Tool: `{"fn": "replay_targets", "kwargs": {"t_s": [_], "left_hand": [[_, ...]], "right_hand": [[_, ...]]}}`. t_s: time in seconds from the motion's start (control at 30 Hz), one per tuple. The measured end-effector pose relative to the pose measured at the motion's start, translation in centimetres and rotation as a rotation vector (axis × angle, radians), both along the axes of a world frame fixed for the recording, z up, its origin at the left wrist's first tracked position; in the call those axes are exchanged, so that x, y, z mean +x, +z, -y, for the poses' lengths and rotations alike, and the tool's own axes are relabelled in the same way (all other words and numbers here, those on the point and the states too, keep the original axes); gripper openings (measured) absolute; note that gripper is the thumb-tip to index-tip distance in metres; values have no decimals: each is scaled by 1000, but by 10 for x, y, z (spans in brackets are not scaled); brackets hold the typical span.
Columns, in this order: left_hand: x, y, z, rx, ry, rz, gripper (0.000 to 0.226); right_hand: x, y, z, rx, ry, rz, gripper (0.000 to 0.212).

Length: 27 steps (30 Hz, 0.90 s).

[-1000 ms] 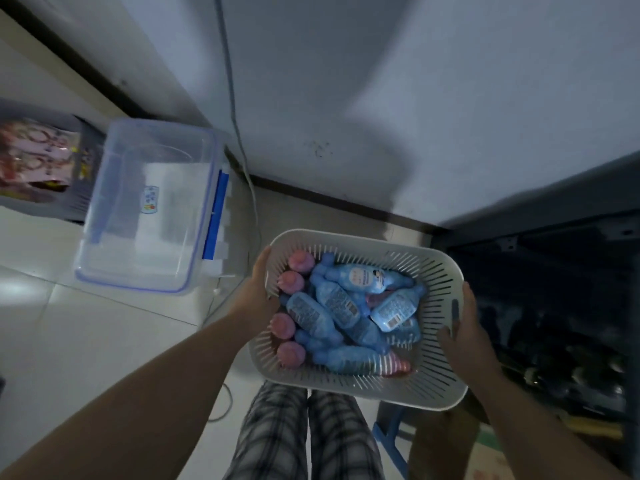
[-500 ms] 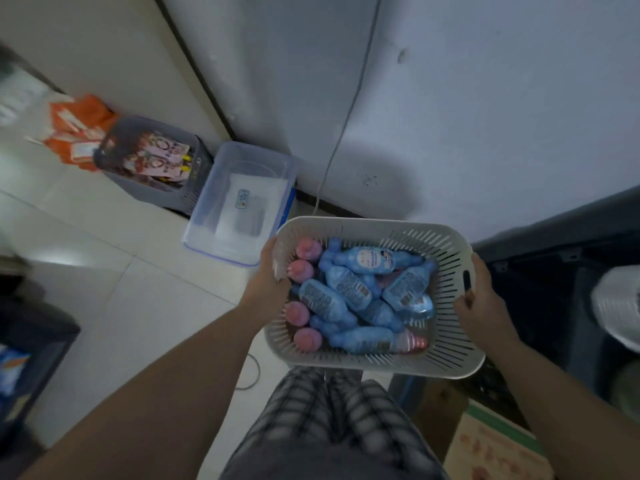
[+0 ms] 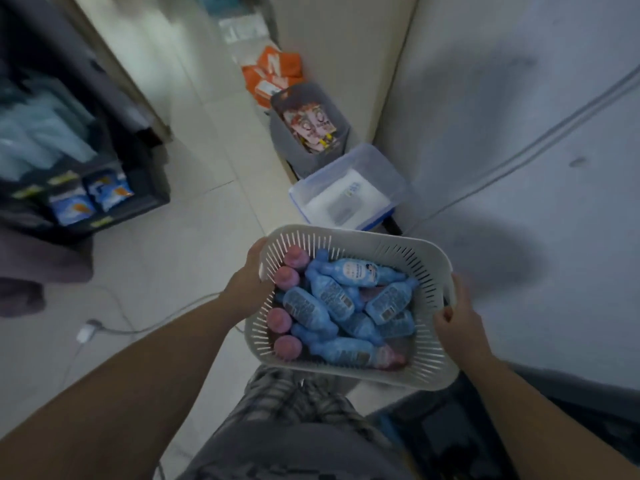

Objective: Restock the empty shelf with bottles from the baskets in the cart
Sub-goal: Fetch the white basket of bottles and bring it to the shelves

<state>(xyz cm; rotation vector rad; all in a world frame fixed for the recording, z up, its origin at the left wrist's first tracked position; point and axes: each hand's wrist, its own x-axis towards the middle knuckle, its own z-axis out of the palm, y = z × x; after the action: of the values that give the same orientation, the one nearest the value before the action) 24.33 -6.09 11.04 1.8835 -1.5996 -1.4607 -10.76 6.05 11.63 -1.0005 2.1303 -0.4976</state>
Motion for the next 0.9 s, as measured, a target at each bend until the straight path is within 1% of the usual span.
{"fn": "replay_targets", "kwargs": {"t_s": [0.07,0.13,0.17,0.23,0.3,0.4,0.5,0.6,0.63,0.73,0.9], "left_hand": [[24,8,-14,-7,60,20,69],[49,14,-30,20,170,10,69],[62,16,-38,20,223,-7,67],[90,19,-54,15,266,-7,73],[120,20,-71,33,313,25,76],[165,24,-96,23,385,33,87],[215,26,-122,14,519,-19,87],[272,23,-151,-3,602,-28,94],[292,22,-161,2,637,-32,91],[354,19,-187,22,780,-54,69],[456,25,-236,-19,876,27,67]], "right_hand": [[15,-3,14,-9,93,1,82],[34,-8,27,-13,180,6,85],[47,-8,32,-16,215,8,85],[77,-3,41,-12,268,-10,84],[109,5,50,6,327,-9,82],[156,9,62,20,434,-18,84],[212,9,73,13,542,-55,86],[279,14,74,-16,627,-44,80],[302,16,73,-21,653,-37,77],[373,17,72,-10,721,-39,76],[495,8,70,-75,861,-62,79]]}}
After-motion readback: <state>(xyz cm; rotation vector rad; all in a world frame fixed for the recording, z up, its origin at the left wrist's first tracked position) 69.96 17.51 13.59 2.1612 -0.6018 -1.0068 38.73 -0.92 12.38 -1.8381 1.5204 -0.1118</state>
